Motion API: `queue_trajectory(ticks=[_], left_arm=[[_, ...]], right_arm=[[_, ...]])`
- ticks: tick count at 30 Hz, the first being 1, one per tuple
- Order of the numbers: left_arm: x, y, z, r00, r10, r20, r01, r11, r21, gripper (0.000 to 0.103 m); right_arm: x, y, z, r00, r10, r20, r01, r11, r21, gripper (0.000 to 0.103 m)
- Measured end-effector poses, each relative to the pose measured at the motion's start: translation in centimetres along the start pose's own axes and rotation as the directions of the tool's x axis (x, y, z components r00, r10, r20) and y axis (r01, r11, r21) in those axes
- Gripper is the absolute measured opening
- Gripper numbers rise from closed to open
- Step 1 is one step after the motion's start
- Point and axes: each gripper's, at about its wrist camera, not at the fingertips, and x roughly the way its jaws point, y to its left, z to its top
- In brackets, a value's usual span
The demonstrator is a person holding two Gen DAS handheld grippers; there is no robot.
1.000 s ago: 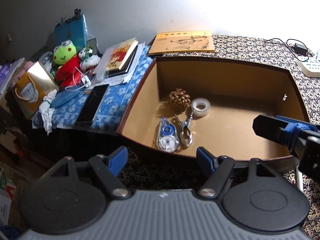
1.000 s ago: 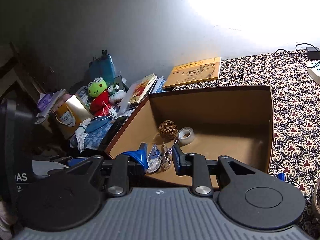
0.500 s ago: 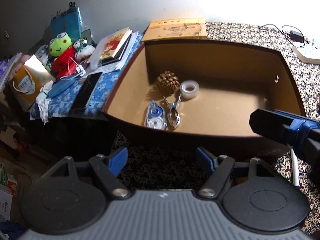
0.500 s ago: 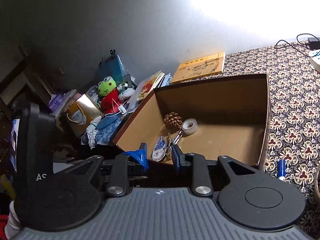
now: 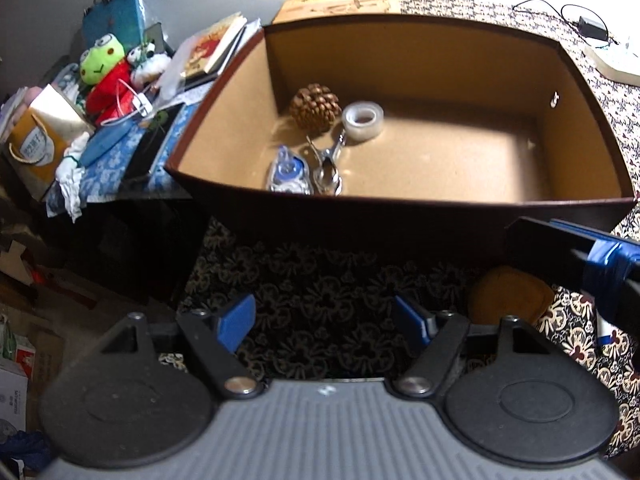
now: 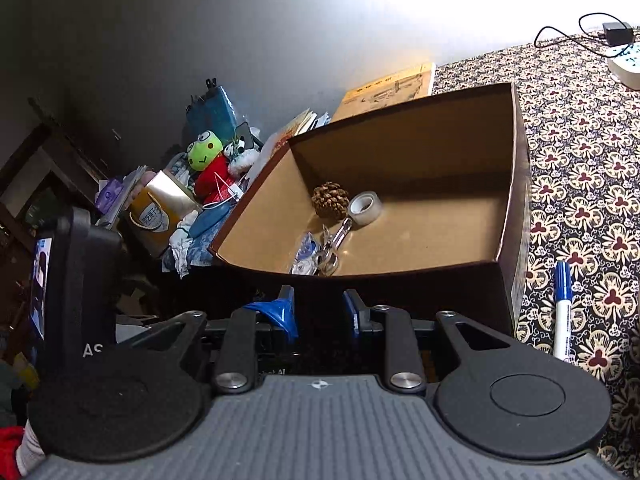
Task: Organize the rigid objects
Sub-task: 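Move the right gripper down toward the orange rounded object beside the box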
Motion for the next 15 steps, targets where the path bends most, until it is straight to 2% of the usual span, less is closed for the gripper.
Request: queue_trajectory(ticks=[9, 15], left_arm=[[1.7, -0.4, -0.4, 0.998, -0.041, -0.043, 0.041, 0.999, 0.008, 0.075], [2.7, -0.6, -1.1, 0.989, -0.127, -0.070, 0.129, 0.991, 0.023, 0.075]], right_arm=[[0.7, -1.2, -1.4, 0.998, -0.013, -0.069, 0.013, 1.000, 0.003, 0.009], [0.4, -2.5, -2.4, 0.993, -0.045, -0.107, 0.048, 0.999, 0.026, 0.009]])
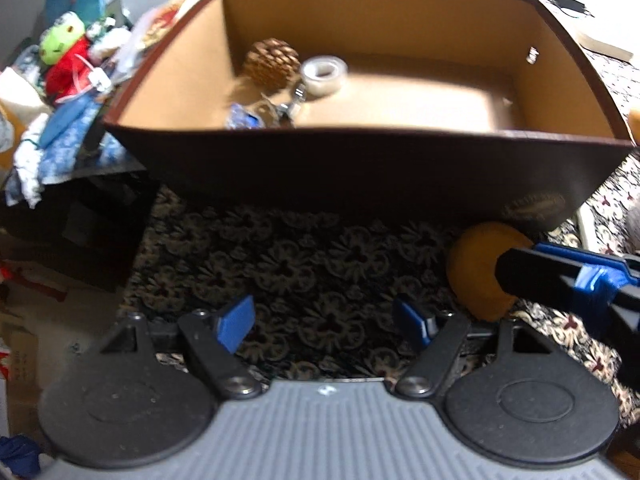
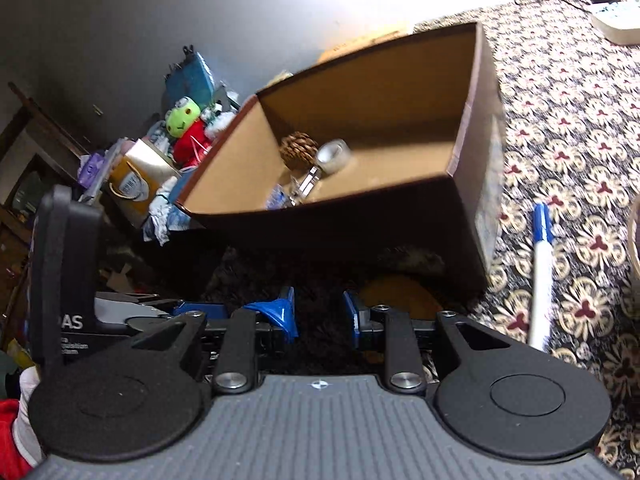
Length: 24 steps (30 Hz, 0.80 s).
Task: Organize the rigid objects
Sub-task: 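Move the right gripper down toward the orange rounded object beside the box, then close the right gripper on the orange tape measure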
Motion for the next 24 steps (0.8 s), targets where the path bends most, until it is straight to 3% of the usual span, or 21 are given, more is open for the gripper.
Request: queue_trajectory(ticks=[13, 24], left_arm=[[0.1, -1.7, -1.5, 0.982, -0.191, -0.008, 0.190, 0.977, 0.101, 0.075], [0.2, -1.8, -2.3, 0.959, -0.285, -0.004, 0.283, 0.951, 0.122, 0.075]], right_arm=[[-0.3, -3.4, -0.1, 0.992, -0.127, 0.020, 0.125, 0.990, 0.066, 0.009], [2.1, -4.2, 0.2, 0.995, -0.097, -0.036, 0.101, 0.988, 0.121, 0.009]])
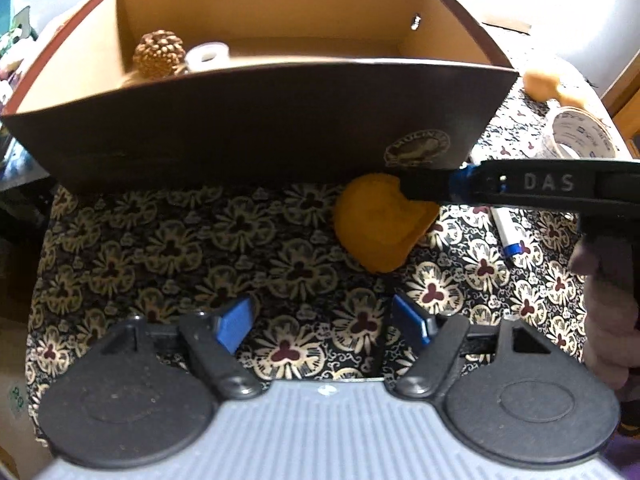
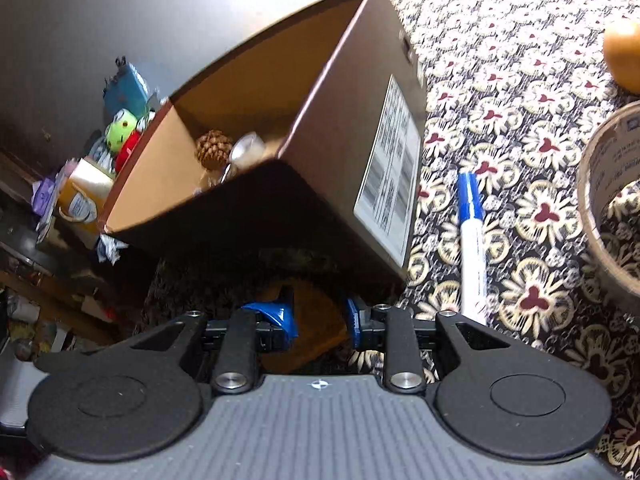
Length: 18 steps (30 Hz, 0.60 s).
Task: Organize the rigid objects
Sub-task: 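Close the right gripper on the orange tape measure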
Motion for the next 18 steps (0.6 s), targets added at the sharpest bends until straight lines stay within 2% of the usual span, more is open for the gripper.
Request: queue_trajectory(ticks=[7, 11, 15, 18], left_arm=[[0.3, -0.4, -0.6, 1.000, -0.023, 0.009, 0.023, 0.998, 0.063, 0.075], [0.3, -0.2, -0.6, 1.000, -0.015, 0.026, 0.013, 0.995, 0.096, 0.075], [0.0, 0.2, 0.0, 0.998, -0.009, 0.063, 0.001, 0.993, 0.121, 0.075], [0.0, 0.4, 0.8, 0.996, -0.043, 0.079, 0.032, 0.991, 0.130, 0.075]], right_arm=[[0.9, 0.8, -1.8, 0.994, 0.070, -0.080, -0.067, 0.997, 0.036, 0.009], [1.0, 2.3, -1.9, 0.996, 0.058, -0.074, -0.060, 0.998, -0.031, 0.009], [0.6, 1.4, -1.3, 0.998, 0.051, -0.038, -0.050, 0.999, 0.019, 0.010], [0.7, 0.6, -1.1, 0.999, 0.043, -0.032, -0.041, 0.997, 0.063, 0.011]])
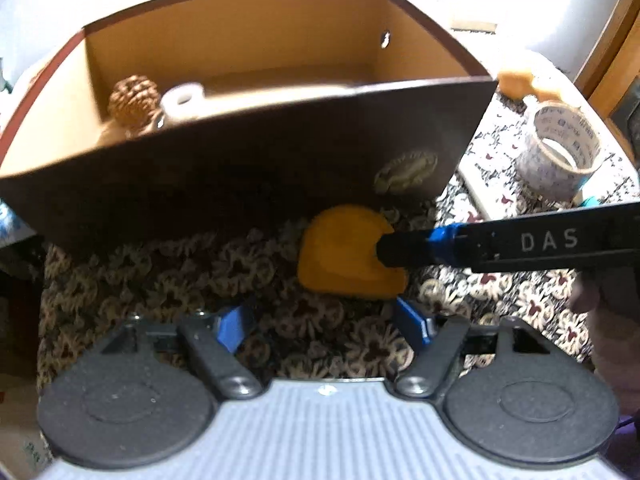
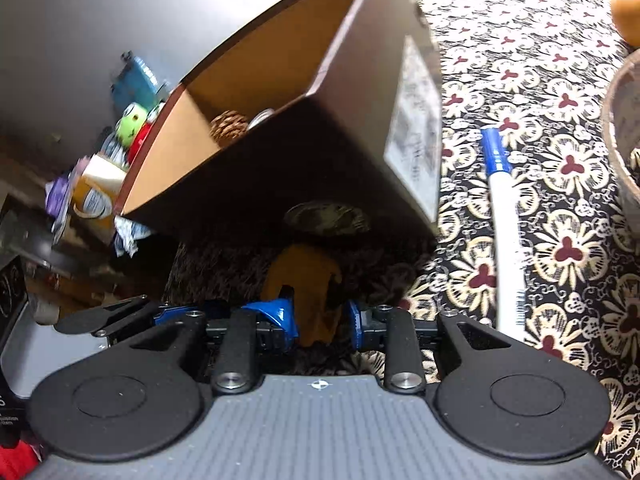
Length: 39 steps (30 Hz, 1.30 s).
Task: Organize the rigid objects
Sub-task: 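Close the right gripper on the orange tape measure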
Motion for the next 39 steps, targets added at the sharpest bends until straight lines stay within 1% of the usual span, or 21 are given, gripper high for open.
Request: queue_trajectory(ticks=[2, 9, 13, 19, 21, 23, 25, 39], left_arm=[[0.4, 0.0, 0.5, 1.000, -0.020, 0.000, 0.020, 1.000, 0.005, 0.075], [2.0, -0.8, 1.4, 0.998, -0.056, -0.001, 0.056, 0.998, 0.030, 0.076], [3.2, -0.7, 1.6, 0.999, -0.041, -0.015, 0.042, 0.999, 0.031, 0.076], [3.2, -0.8, 1.8, 0.999, -0.029, -0.016, 0.030, 0.997, 0.065, 0.073], [3.2, -0.8, 1.9, 0.999, -0.033, -0.020, 0.035, 0.997, 0.073, 0.070], [3.3, -1.0, 2.1, 0.999, -0.029, -0.030, 0.031, 0.995, 0.090, 0.063], [3.5, -1.4, 2.2, 0.999, -0.012, -0.037, 0.016, 0.994, 0.111, 0.063], [3.6, -1.6, 2.7, 0.996, 0.007, -0.085, 0.000, 0.997, 0.081, 0.063]], right_arm=[[0.1, -0.3, 0.0, 1.000, 0.000, -0.002, 0.000, 1.000, 0.020, 0.011], [0.7, -0.9, -0.1, 1.000, 0.020, -0.020, -0.018, 0.997, 0.079, 0.011], [1.2, -1.1, 0.2, 0.999, 0.039, -0.019, -0.037, 0.993, 0.110, 0.009], [0.9, -1.8, -0.1, 0.998, 0.062, 0.005, -0.063, 0.988, 0.143, 0.007], [0.8, -1.9, -0.2, 0.998, 0.062, 0.012, -0.063, 0.987, 0.145, 0.007], [0.7, -1.8, -0.2, 0.998, 0.059, 0.017, -0.061, 0.988, 0.141, 0.007], [0.7, -1.8, -0.2, 0.998, 0.057, 0.020, -0.060, 0.989, 0.137, 0.007], [1.1, -1.4, -0.1, 0.998, 0.051, 0.029, -0.054, 0.990, 0.127, 0.008]])
